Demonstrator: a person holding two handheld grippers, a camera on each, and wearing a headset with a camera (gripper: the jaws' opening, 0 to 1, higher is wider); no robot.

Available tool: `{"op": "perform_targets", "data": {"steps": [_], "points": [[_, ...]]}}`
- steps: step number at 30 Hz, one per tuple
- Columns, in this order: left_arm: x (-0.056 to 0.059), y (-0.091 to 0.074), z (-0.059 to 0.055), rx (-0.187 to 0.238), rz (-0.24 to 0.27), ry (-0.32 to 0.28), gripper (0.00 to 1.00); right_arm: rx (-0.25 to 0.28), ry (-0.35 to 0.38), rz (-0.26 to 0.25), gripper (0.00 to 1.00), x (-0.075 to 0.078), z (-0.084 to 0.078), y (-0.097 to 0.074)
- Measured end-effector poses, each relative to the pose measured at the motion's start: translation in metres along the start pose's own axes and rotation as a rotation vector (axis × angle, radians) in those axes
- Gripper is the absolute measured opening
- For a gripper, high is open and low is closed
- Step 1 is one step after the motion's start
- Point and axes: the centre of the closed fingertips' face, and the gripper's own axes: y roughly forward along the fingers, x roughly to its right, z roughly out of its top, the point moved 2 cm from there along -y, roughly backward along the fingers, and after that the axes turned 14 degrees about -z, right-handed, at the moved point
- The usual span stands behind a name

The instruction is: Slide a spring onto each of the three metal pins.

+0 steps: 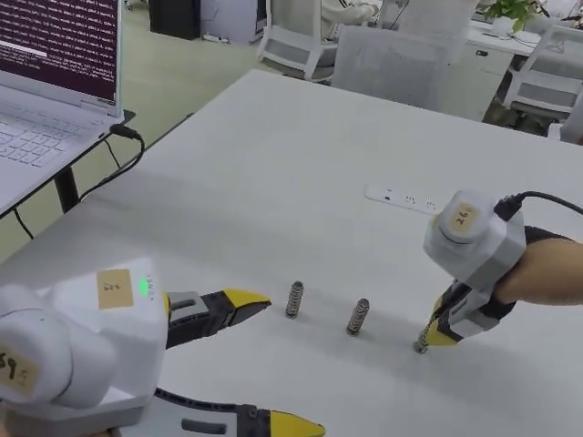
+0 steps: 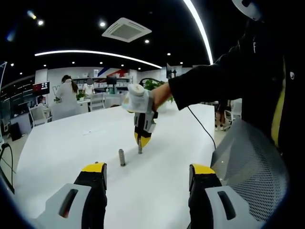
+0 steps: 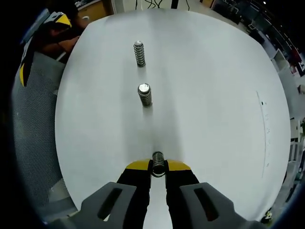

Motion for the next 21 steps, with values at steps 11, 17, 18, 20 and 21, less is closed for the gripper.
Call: {"op": "perform_targets", "data": {"steps": [11, 17, 18, 20, 21], "points": [[-0.0007, -0.0004, -0.0001, -0.002, 0.006, 0.001, 0.66, -0.009, 0.006, 0.014, 0.09, -0.0048, -0.0043, 0.0052], [-0.0007, -0.0002, -0.0006, -0.004, 0.005, 0.002, 0.66, -0.012, 0.009, 0.016, 0.09, -0.0053, -0.0047, 0.0046], [-0.0009, -0.0003, -0.0007, -0.004, 0.006, 0.0, 0.66, -0.013, 0.007, 0.015, 0.09, -0.0056, -0.0046, 0.0048], [-0.001, -0.0005, -0.0009, -0.004, 0.006, 0.001, 0.66, -0.013, 0.005, 0.019, 0.1, -0.0065, -0.0049, 0.005], [-0.0009, -0.0005, -0.001, -0.004, 0.005, 0.0, 0.66, -0.012, 0.006, 0.019, 0.1, -0.0066, -0.0051, 0.005]]}}
